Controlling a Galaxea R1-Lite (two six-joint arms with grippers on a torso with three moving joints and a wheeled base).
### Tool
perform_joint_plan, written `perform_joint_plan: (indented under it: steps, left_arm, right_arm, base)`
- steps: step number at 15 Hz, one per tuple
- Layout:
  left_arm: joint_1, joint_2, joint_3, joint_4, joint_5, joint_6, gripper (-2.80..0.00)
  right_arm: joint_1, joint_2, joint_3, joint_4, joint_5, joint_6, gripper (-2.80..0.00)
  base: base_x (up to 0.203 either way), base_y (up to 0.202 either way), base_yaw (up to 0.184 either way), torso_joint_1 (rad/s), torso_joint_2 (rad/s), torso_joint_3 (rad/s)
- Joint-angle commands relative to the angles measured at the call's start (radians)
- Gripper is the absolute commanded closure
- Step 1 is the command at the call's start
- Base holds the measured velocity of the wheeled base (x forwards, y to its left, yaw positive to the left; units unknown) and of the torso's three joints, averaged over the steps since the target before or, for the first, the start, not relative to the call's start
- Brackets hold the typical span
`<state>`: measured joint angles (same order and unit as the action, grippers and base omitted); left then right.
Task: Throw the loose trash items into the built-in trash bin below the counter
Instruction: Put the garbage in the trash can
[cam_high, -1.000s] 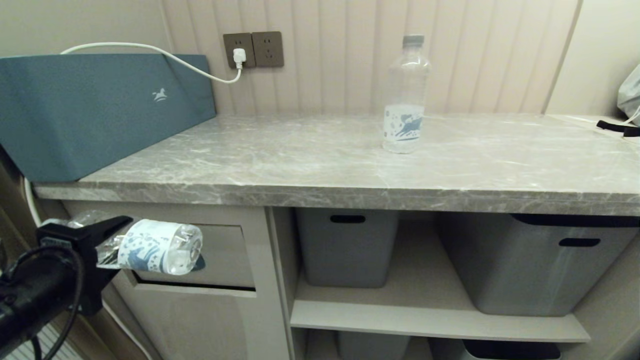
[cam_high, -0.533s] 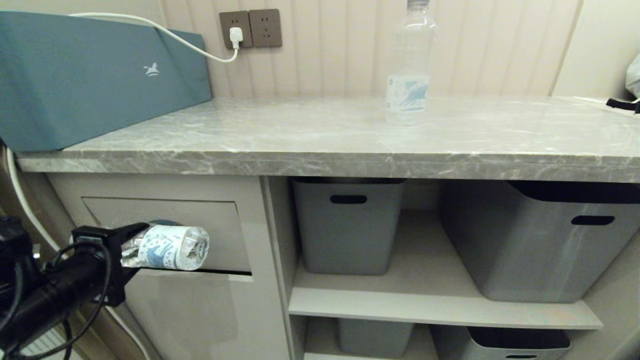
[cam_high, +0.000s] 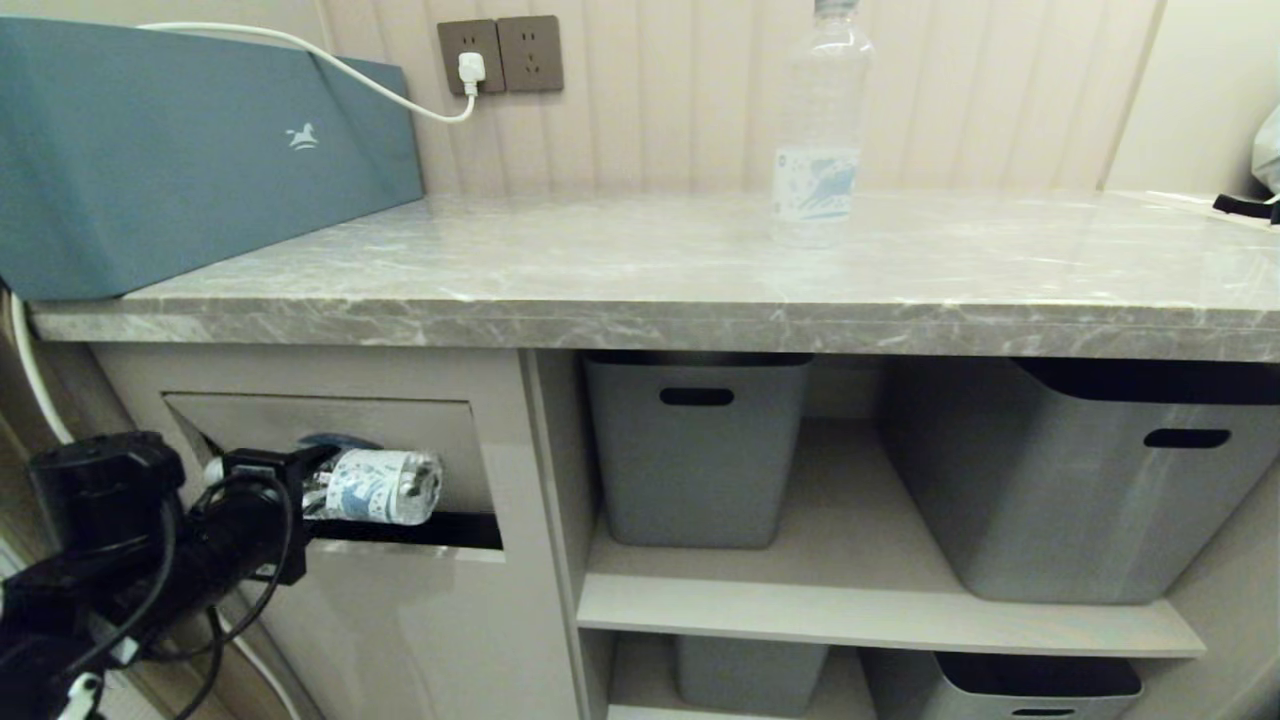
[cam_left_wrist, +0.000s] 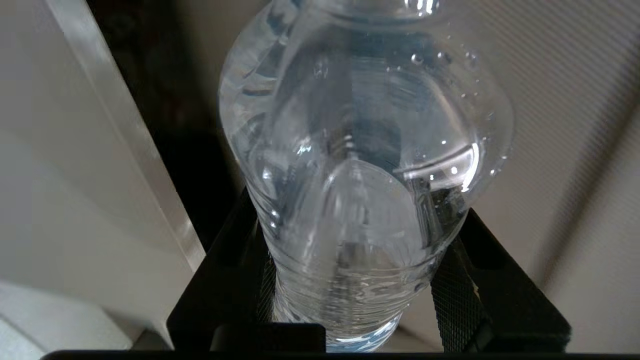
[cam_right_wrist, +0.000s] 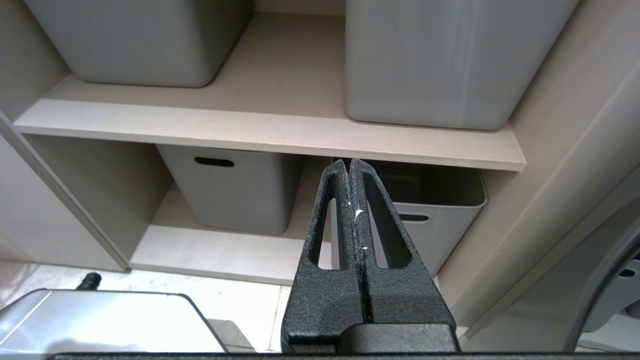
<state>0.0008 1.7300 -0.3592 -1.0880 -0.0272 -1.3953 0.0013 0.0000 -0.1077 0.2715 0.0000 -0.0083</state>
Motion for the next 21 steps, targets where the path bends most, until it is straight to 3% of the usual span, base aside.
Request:
perform_joint_plan:
  steps: [1, 5, 9, 10, 21]
  left_arm:
    - [0.020, 0.130, -0.009, -0.062, -0.001, -0.007, 0.00]
    - [0.038, 0.287, -0.065, -0.220, -0.002, -0.007, 0.00]
    - [0.037, 0.323, -0.135, -0.240, -0.006, -0.005, 0.00]
    - [0.037, 0.335, -0.143, -0.240, -0.007, -0.005, -2.80]
    - [0.031, 0.342, -0.163, -0.231, -0.018, -0.020, -2.80]
  right_arm:
    - [0.000, 0.000, 0.000, 0.002, 0.000, -0.001, 0.00]
    - [0.000, 0.000, -0.001, 0.002, 0.000, -0.001, 0.00]
    - [0.000, 0.000, -0.001, 0.002, -0.002, -0.004, 0.00]
    - [0.000, 0.000, -0.001, 0.002, -0.002, -0.003, 0.00]
    - [0.000, 0.000, 0.000, 0.002, 0.000, -0.001, 0.00]
  base:
    - [0.000, 0.000, 0.000, 0.000, 0.00, 0.000]
    - [0.000, 0.000, 0.000, 0.000, 0.00, 0.000]
    - [0.000, 0.000, 0.000, 0.000, 0.00, 0.000]
    - [0.000, 0.000, 0.000, 0.000, 0.00, 0.000]
    - [0.000, 0.000, 0.000, 0.000, 0.00, 0.000]
